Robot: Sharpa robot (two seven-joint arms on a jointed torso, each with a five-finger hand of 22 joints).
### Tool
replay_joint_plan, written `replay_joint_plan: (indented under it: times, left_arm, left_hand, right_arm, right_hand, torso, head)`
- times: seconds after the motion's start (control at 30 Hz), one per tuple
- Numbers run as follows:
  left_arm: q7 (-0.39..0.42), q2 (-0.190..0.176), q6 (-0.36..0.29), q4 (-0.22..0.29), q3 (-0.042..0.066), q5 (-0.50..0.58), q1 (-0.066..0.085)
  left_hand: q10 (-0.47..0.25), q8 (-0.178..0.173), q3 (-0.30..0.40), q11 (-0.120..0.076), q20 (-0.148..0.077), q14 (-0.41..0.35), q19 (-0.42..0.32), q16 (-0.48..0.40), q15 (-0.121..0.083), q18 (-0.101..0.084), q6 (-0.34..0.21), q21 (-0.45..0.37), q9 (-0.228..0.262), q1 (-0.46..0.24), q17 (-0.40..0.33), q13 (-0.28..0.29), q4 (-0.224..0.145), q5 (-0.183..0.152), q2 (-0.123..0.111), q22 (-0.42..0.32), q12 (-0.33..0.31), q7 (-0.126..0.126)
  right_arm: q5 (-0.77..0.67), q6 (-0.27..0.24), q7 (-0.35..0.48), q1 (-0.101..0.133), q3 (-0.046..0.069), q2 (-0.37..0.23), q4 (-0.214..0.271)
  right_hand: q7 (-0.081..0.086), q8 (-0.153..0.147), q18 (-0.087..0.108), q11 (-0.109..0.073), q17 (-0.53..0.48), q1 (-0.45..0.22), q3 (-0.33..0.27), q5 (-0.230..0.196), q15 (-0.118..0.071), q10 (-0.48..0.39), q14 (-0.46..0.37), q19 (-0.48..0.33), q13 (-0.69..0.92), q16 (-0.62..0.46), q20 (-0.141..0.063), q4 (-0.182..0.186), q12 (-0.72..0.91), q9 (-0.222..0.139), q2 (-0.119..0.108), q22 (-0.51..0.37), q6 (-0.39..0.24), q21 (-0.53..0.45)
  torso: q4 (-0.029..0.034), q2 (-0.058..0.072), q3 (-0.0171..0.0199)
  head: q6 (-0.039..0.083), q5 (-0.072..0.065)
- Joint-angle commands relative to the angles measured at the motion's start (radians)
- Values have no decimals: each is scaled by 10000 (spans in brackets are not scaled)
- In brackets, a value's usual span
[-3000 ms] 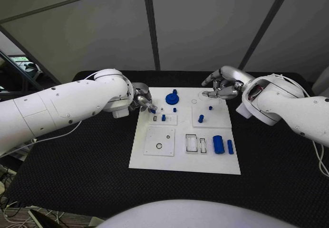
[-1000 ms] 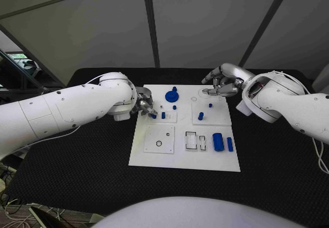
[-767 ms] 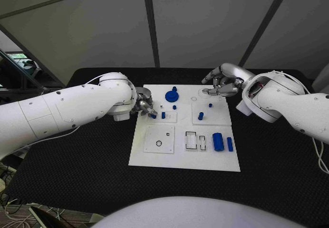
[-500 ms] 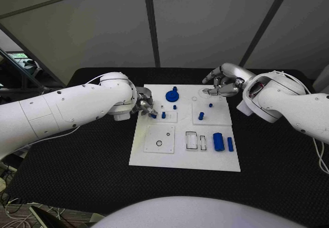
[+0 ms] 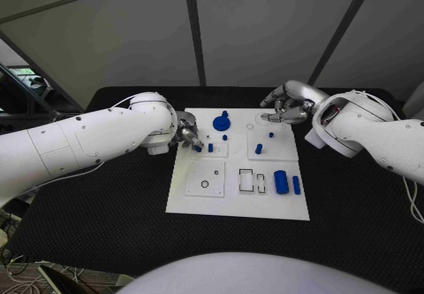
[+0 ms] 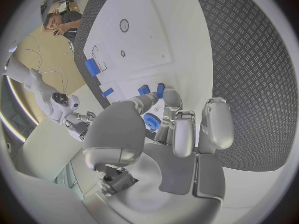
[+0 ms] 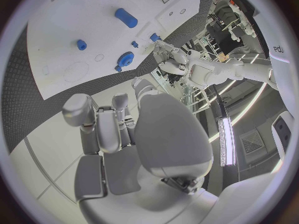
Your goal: Assemble the parts on the task board
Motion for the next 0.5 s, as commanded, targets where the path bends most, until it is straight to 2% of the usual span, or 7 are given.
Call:
replay_joint_plan:
  times: [0.03,0.33,0.5]
  left_arm:
    - [-60,55,218,-19,-46,81,-60]
    - [-135,85,141,-141,-46,101,-61]
    - [-190,84,27,-256,-46,308,-61]
  left_hand:
    - [84,46,-591,37,-24,867,73,53,-78,-14,153,37,14,-528,2071,62,375,-47,-159,490,107,-3]
    - [132,5,-1786,-13,-86,907,137,122,-135,-29,322,54,32,-935,2169,120,803,-21,-100,554,166,-61]
    - [-37,-81,-2558,-1,-90,912,88,128,-133,-9,334,-54,22,-1142,2178,-203,1130,-17,-57,490,-74,-55]
  right_arm:
    - [4,25,32,15,7,-1,15]
    - [4,25,26,15,7,-8,19]
    - [4,29,13,16,7,-14,23]
  right_hand:
    - [-17,69,85,-17,5,-102,62,48,-86,26,116,-29,3,-25,-37,-20,42,8,35,8,14,-60]
    - [-22,88,86,-22,-8,-109,66,50,-90,16,115,-29,-26,-35,-41,-21,29,10,32,0,28,-67]
    - [-22,88,86,-22,-8,-109,66,50,-90,16,115,-29,-26,-35,-41,-21,29,10,32,0,28,-67]
  torso:
    - [7,-3,-4]
    - [0,0,-6]
    - [5,0,-4]
  head:
    - [-4,-10]
    - [2,-7]
    - [-2,-13]
